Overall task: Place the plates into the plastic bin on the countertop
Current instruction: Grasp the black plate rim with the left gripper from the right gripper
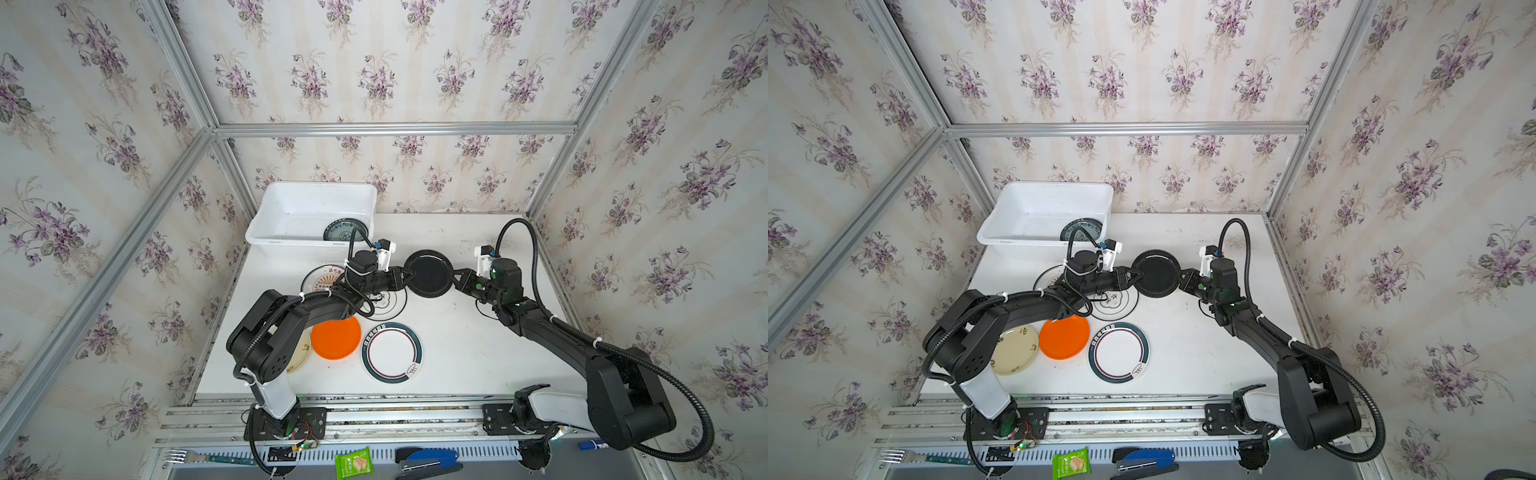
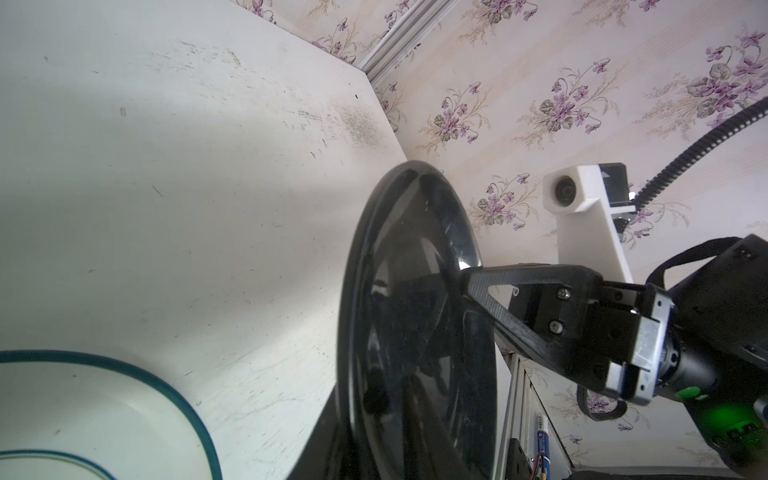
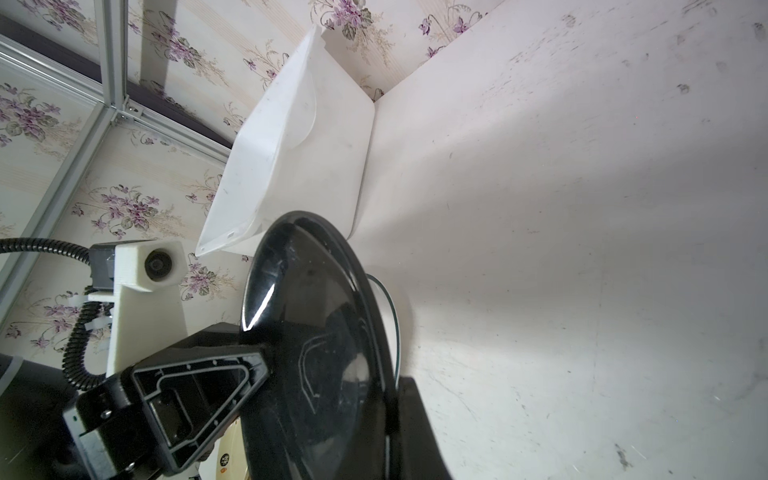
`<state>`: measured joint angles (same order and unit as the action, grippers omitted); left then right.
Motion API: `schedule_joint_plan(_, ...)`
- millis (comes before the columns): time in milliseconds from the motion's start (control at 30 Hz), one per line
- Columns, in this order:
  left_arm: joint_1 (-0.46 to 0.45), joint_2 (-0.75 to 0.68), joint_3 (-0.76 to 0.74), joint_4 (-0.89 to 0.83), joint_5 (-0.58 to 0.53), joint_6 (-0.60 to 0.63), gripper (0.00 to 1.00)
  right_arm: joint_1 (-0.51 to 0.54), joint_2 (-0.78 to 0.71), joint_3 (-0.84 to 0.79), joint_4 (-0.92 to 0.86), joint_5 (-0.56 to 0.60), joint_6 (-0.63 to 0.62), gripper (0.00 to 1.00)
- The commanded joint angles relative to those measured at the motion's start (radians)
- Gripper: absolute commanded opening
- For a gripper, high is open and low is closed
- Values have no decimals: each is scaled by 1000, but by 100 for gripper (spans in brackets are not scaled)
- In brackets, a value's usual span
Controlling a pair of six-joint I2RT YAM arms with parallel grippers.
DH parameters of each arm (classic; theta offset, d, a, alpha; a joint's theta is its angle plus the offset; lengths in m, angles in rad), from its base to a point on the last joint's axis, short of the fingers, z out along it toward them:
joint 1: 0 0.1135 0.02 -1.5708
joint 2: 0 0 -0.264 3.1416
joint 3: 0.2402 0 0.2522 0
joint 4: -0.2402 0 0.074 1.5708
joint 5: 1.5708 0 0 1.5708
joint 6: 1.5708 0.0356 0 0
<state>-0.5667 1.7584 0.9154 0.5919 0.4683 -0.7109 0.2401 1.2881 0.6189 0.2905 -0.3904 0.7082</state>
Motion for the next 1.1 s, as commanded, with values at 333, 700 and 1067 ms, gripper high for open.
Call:
schedule_joint_plan(333, -1, 10, 11, 29, 41, 4, 1, 4, 26, 11, 96, -61, 33, 29)
schedule_joint_plan(700, 0, -12, 9, -14, -1, 33, 0, 4, -10, 10, 59, -38, 6, 68)
schedule_joint_plan(1067, 1, -55, 9, -63, -45, 76, 0, 4, -73, -21, 28, -20, -2, 77)
